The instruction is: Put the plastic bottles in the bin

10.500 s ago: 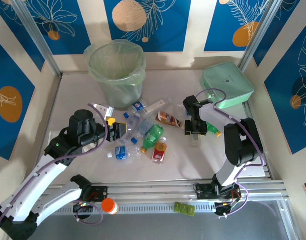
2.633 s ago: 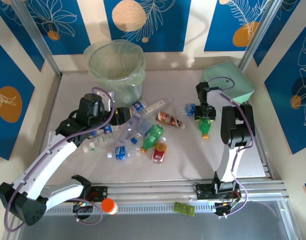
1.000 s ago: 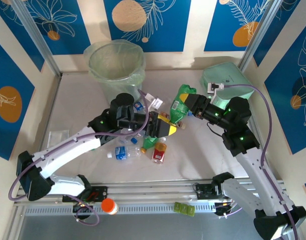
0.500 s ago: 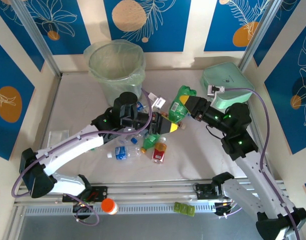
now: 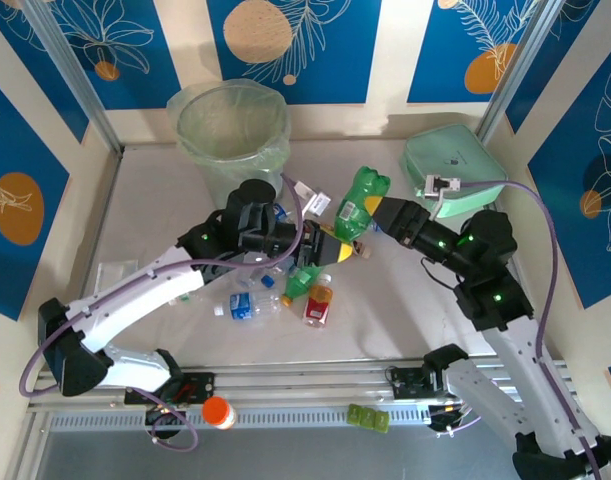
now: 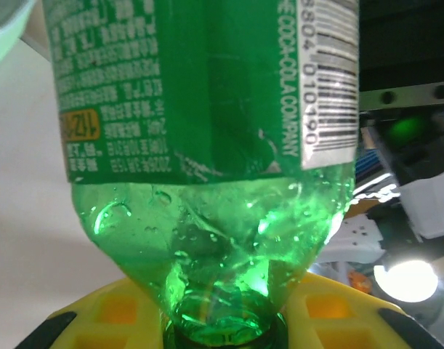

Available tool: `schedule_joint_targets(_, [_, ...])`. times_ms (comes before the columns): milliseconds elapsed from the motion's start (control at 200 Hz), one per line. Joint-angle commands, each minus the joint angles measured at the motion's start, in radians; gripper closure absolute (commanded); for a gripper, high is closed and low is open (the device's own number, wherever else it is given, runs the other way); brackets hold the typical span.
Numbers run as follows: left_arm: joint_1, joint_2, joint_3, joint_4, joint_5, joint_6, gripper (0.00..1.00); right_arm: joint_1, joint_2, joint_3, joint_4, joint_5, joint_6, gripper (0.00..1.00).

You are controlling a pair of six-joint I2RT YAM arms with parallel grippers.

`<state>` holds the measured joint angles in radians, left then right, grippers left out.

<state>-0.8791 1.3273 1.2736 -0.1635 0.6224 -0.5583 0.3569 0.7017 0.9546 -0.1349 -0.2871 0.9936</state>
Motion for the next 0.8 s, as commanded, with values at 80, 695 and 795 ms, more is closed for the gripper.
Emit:
schedule_joint_targets(80, [0.105,-0.05,0.123,-0.182,-0.121,0.112,1.0,-0.005,-0.055,0.13,-0.191,0.08,-0.169,0.05])
schedule_joint_targets(695, [0.443,0.517,1.061,-0.881,-0.697,-0.219,1.0,-0.027,-0.047,0.181,-0.338,0.121,-0.23,0.05])
schedule_joint_targets(795, [0.468,0.605,1.17,-0.94,-0.708,-0.339,1.0,-0.03,-0.039,0.18,-0.346,0.13,-0.228,0.05])
